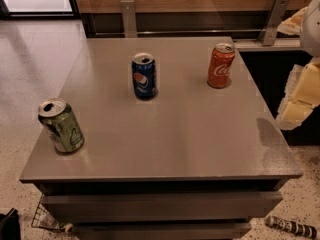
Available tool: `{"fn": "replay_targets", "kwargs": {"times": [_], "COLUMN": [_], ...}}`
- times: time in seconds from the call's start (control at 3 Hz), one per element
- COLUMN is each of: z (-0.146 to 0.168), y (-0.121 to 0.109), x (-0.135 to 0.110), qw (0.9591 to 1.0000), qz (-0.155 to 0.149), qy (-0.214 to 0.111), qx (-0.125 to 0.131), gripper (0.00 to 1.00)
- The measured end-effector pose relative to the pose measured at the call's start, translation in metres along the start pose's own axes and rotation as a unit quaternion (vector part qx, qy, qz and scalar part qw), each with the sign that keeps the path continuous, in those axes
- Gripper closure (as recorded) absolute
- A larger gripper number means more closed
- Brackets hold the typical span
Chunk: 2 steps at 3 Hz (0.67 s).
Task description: Pick coke can
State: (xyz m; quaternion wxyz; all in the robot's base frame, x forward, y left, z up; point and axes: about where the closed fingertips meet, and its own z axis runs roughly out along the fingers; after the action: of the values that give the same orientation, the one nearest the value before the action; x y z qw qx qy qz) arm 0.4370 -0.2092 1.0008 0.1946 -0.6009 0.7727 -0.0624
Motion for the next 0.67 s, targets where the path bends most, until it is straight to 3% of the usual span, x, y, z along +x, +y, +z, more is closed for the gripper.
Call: {"fn": "replay_targets", "kwargs": {"times": [0.67], "z": [0.0002], "y": [-0.0008], "x": [-0.0001], "qw": [1.0000], "qz": [0.000], "qy": [-0.002], "qx": [0.000], "gripper": [0.00]}}
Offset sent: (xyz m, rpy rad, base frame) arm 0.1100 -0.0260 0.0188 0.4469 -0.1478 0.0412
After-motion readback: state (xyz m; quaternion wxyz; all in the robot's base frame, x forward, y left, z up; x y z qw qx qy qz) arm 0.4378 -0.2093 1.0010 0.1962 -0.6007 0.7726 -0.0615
